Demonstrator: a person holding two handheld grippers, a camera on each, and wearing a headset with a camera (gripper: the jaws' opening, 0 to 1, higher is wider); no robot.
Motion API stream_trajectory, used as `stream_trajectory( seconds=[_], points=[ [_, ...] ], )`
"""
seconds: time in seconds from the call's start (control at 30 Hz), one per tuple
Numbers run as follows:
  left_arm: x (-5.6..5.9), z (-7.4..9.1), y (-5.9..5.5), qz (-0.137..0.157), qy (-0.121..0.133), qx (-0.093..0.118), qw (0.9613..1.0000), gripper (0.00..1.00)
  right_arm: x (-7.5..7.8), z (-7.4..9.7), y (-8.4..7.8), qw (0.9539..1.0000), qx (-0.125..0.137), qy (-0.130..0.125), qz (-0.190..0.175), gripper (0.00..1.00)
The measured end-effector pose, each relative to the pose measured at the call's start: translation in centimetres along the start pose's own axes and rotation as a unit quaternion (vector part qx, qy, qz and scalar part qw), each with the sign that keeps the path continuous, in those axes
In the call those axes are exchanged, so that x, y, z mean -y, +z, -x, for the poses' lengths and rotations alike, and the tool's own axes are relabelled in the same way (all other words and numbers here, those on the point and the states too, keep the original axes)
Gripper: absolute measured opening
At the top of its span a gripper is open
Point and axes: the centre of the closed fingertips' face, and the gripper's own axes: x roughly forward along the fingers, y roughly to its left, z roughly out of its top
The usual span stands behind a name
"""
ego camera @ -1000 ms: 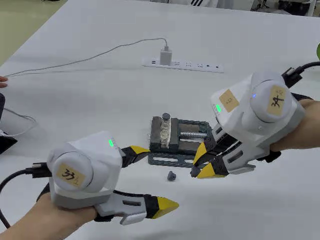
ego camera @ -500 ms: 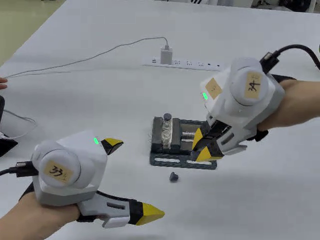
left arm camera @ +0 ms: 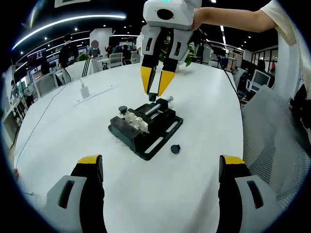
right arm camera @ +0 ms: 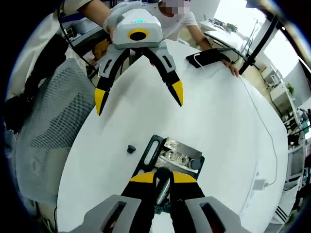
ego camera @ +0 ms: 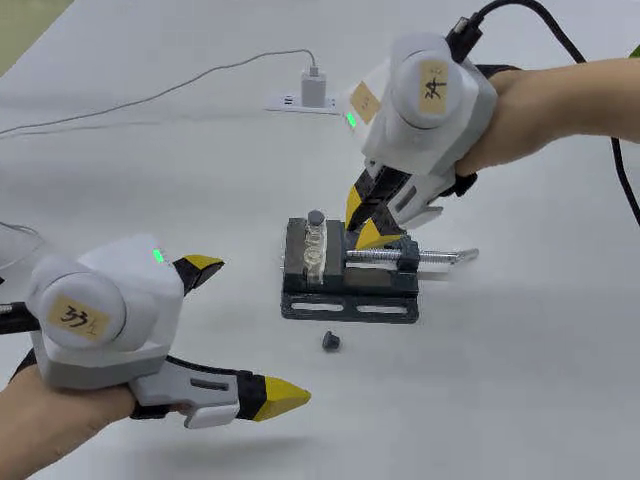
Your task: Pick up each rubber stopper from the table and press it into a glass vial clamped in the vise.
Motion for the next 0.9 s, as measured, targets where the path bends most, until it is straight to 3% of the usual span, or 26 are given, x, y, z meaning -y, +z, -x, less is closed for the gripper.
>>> stream_trajectory(
  seconds=[0.3,0.67,0.9],
  points=[
    [-1.5,0.4,-0.8,0.023,0.02,0.002,0.9995,0.98,2.4,-0.9,0.5,0.9976,-0.01,-0.001,0.069,0.05],
    [-2.2,0.4,-0.8,0.035,0.027,0.001,0.999,0.99,3.0,-2.3,0.1,0.9876,-0.01,0.023,0.155,0.05],
    [-2.6,0.3,-0.8,0.04,0.027,-0.001,0.9988,0.98,3.0,-3.0,-0.2,0.9842,-0.013,0.042,0.171,0.05]
  ],
)
